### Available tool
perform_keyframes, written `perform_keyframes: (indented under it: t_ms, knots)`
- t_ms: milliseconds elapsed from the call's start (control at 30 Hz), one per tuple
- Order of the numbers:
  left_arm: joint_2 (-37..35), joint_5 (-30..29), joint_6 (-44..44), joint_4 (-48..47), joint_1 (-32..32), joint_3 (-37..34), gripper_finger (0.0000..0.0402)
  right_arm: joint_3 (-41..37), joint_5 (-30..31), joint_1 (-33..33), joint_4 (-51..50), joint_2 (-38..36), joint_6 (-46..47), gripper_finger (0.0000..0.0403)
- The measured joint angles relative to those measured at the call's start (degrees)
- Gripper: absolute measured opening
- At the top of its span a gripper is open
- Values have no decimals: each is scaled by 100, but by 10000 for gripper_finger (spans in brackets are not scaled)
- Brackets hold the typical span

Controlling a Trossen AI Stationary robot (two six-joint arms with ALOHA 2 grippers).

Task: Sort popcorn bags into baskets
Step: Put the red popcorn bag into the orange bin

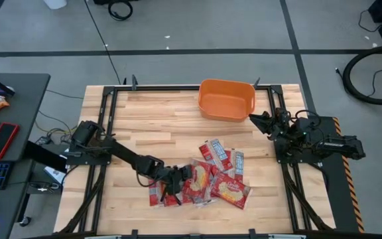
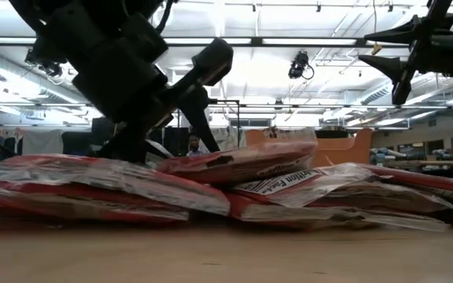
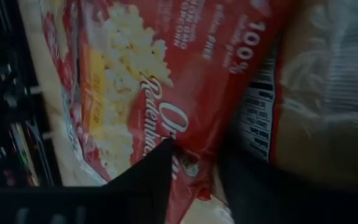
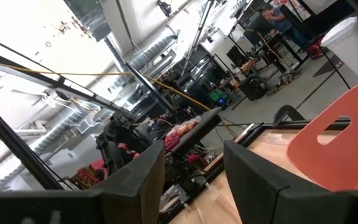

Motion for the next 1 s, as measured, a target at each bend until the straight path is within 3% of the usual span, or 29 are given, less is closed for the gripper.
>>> perform_keyframes:
  t_ms: [267,467,667,800,1000]
  knots:
    - [-493,-358,-1006,-143,-40,-33,12,0,-2,2,8,0,0,170]
    - [-1113,-359,-1673,-279,148,-31,9,0,0,0,31,4,0,170]
    - [-1551,-418,-3046,-92,670,-28,5,0,0,0,32,4,0,170]
    - [-1534,-446,-3787,160,1066,-12,4,0,0,1,30,4,0,170]
    - [-1082,-459,-4046,126,1564,656,4,-1,-11,0,37,4,0,170]
